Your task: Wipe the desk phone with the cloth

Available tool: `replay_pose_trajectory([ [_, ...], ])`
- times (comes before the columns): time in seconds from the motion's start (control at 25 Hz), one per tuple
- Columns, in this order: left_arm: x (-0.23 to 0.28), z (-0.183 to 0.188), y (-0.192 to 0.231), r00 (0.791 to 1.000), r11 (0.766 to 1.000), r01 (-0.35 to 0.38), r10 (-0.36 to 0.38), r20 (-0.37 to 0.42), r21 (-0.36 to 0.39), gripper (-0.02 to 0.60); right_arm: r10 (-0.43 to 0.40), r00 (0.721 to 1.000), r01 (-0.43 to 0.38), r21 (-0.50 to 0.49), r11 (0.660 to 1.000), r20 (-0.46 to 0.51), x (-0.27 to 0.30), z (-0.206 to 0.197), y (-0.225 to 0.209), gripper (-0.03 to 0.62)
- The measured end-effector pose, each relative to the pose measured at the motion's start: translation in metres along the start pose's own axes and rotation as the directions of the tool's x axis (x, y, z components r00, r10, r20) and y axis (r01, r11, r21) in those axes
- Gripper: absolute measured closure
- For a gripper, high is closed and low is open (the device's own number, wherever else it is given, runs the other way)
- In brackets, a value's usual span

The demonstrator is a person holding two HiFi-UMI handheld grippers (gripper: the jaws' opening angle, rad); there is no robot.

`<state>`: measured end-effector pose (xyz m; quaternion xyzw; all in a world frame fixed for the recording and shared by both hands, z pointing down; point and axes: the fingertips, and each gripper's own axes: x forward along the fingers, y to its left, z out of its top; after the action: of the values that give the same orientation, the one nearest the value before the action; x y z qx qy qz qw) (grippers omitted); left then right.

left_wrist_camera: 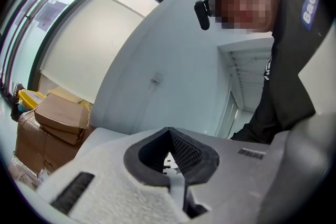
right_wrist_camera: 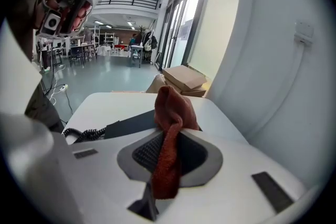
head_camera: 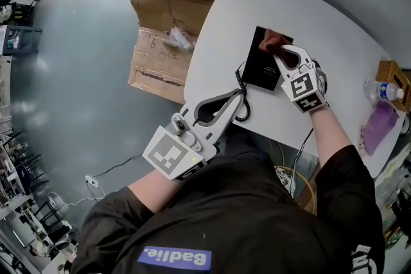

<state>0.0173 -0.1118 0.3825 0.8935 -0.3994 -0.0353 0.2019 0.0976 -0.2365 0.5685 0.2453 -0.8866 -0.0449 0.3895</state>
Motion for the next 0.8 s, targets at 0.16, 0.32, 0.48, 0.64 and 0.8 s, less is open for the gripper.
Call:
replay_pose_trajectory([
  [0.16, -0.008, -0.002, -0.004, 1.0, 1.0, 0.019, -0.02, -0.004, -0.011, 0.581, 0.003, 1.0, -0.003, 0.026, 1.0, -0.013, -0.004, -0.007, 0.018, 0.523],
  [0.32, -0.016, -0.003, -0.005, 0.999, 0.999, 0.045, -0.045, -0.028, 0.003, 0.581, 0.014, 0.999, -0.013, 0.029, 0.999, -0.034, -0.006, -0.019, 0.044, 0.523],
  [0.48, -0.026, -0.004, -0.006, 0.997, 0.997, 0.073, -0.073, -0.035, 0.009, 0.581, 0.03, 0.998, -0.027, 0.051, 0.998, -0.051, -0.007, -0.033, 0.075, 0.523],
  [0.64, -0.033, -0.008, -0.011, 0.993, 0.994, 0.11, -0.11, -0.053, 0.008, 0.581, 0.031, 0.997, -0.026, 0.076, 0.997, -0.068, -0.01, -0.043, 0.103, 0.523],
  [0.8, -0.041, -0.012, -0.014, 0.988, 0.99, 0.142, -0.14, -0.07, 0.013, 0.581, 0.029, 0.996, -0.02, 0.096, 0.995, -0.087, -0.012, -0.05, 0.124, 0.523],
])
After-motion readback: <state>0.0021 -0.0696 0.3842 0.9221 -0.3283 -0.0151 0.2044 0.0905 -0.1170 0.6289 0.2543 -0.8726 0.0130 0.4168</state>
